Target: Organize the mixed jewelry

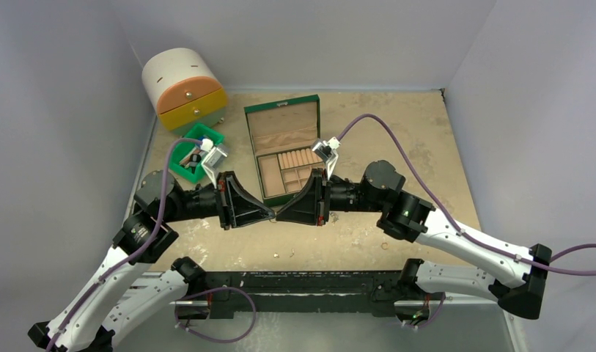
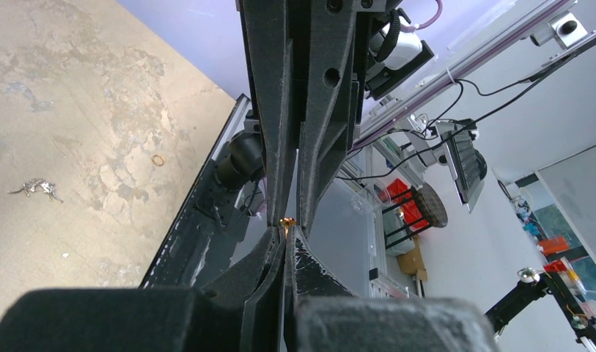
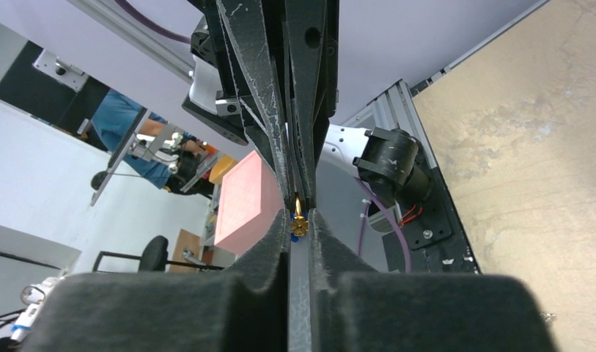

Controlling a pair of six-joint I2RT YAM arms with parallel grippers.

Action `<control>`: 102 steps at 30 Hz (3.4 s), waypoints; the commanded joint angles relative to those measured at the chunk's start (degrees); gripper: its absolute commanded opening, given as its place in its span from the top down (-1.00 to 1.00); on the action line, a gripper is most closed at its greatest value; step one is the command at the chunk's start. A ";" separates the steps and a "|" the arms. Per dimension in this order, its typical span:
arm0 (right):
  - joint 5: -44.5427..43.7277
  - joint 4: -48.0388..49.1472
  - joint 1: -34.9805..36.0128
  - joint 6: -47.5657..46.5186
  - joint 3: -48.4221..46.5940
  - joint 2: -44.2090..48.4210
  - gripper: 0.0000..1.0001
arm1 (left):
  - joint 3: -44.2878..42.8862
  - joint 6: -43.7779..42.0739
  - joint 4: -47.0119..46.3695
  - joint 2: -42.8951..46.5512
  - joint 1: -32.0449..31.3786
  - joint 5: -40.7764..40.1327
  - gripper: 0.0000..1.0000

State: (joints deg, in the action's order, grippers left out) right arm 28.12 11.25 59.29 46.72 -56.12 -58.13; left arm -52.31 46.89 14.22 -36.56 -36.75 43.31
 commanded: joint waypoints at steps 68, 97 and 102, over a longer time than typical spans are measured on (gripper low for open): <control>-46.31 -25.33 -17.58 -24.94 -33.35 -54.25 1.00 | 4.61 -15.17 20.81 13.93 0.35 -67.08 -0.45; -43.90 -25.63 -18.78 -19.02 -31.34 -59.55 0.70 | 4.79 -15.08 20.76 12.94 0.29 -67.31 -0.47; -43.47 -26.11 -18.83 -18.67 -31.50 -57.98 0.57 | 4.79 -15.08 20.76 12.90 0.32 -67.30 -0.47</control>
State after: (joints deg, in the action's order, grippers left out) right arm -16.58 -14.57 40.80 26.81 -88.60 -116.79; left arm -47.53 31.88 37.67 -23.29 -36.75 -23.42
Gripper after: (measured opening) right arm 0.198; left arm 0.731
